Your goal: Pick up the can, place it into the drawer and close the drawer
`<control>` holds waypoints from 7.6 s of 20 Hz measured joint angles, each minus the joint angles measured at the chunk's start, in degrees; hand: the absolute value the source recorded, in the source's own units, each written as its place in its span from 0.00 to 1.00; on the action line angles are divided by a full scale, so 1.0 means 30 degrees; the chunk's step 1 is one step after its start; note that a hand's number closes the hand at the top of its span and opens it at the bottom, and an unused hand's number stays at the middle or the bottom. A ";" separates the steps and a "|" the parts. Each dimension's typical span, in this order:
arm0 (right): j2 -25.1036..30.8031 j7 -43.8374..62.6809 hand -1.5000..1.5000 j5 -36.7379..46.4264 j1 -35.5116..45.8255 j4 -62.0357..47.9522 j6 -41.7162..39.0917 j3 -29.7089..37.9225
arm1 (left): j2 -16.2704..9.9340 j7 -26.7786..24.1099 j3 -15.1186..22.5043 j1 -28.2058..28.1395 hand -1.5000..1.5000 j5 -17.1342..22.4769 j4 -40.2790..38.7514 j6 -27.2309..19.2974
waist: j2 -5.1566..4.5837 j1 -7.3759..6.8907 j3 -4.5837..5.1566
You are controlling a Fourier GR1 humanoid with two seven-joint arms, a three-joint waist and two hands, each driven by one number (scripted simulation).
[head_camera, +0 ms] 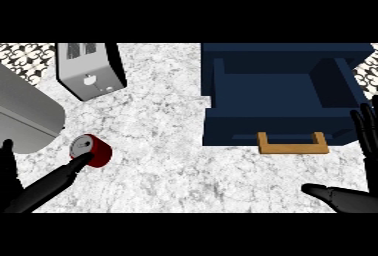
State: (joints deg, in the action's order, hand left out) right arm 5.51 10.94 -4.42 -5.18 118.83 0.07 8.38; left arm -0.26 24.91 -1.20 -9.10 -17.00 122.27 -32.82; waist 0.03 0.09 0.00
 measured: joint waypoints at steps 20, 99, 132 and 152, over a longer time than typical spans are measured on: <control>-0.0397 -0.0500 0.00 -0.0280 -0.1670 0.1431 -0.0866 0.0870 | 0.0042 -0.8708 0.0363 0.0270 0.00 0.5356 -0.9729 -0.3010 | -0.0001 0.0008 0.0010; 0.0064 0.2408 0.00 -0.0132 -0.0124 0.3784 -0.1658 0.3406 | -0.0386 -1.2217 0.0803 1.7422 1.00 0.9680 -2.4866 0.8186 | 0.0101 -0.0079 -0.0007; 0.0313 0.3241 0.00 0.0265 0.1803 0.3510 -0.1271 0.2756 | 0.0087 -0.4979 0.4581 3.1878 1.00 1.2532 -3.0966 0.2022 | -0.0263 0.1248 -0.0038; 0.1856 0.2906 0.00 0.0825 0.3156 0.2922 -0.2085 0.2582 | 0.0082 -0.7100 0.6454 3.3823 0.00 1.4962 -3.4755 -0.1373 | -0.0557 0.2022 -0.0069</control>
State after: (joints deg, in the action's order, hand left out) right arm 11.08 19.66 -1.95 4.29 127.60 -6.19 16.13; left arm -0.02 3.61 18.16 92.37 27.89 18.01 -36.94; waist -1.64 6.15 -0.21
